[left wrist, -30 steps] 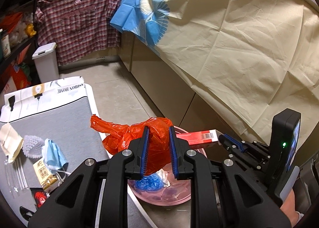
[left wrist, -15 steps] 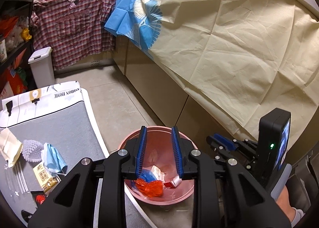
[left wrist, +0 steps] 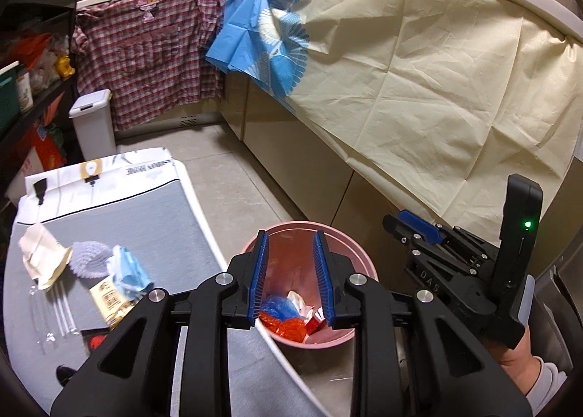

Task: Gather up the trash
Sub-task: 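Carry the red bag and box over the pink bin and open both tools, then move both tools back over the table toward the mask and plastic wrap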

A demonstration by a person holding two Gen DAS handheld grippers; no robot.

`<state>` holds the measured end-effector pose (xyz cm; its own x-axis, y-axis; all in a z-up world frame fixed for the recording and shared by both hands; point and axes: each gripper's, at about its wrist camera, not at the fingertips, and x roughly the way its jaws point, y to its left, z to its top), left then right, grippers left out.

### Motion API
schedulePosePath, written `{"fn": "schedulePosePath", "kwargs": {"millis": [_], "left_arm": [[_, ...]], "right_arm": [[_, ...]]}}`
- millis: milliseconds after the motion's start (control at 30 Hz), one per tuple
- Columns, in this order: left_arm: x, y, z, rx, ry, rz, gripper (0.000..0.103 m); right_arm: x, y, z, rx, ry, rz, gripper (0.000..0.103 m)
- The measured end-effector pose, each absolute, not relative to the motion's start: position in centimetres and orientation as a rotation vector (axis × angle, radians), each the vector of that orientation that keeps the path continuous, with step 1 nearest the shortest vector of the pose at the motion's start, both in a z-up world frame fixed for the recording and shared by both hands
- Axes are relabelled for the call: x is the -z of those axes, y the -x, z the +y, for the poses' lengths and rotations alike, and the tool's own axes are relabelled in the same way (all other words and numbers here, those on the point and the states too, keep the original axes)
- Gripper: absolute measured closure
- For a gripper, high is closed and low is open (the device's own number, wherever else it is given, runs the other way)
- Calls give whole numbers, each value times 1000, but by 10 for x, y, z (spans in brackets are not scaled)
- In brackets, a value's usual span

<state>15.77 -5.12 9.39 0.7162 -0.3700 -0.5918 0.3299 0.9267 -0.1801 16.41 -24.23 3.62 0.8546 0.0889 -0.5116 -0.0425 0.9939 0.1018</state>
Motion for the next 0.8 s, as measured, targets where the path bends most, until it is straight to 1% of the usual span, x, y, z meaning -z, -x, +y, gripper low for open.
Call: {"fn": "schedulePosePath", "kwargs": {"millis": [67, 133, 233, 467, 567, 800], "left_arm": [[-96, -152, -41, 375, 68, 667, 78], [-98, -148, -29, 361, 74, 666, 78], [-101, -141, -6, 333, 83, 663, 78], [-109, -131, 57, 247, 82, 652, 78], [-111, -133, 92, 192, 88, 646, 78], [-95, -142, 168, 49, 160, 636, 78]], "right_arm": [[-40, -159, -236, -87, -82, 525, 76], [-43, -152, -230, -98, -77, 505, 68], [-48, -146, -222, -110, -75, 476, 62], [-54, -137, -200, -187, -96, 455, 62], [-54, -136, -193, -213, -95, 475, 62], [-52, -139, -176, -273, -85, 512, 63]]}}
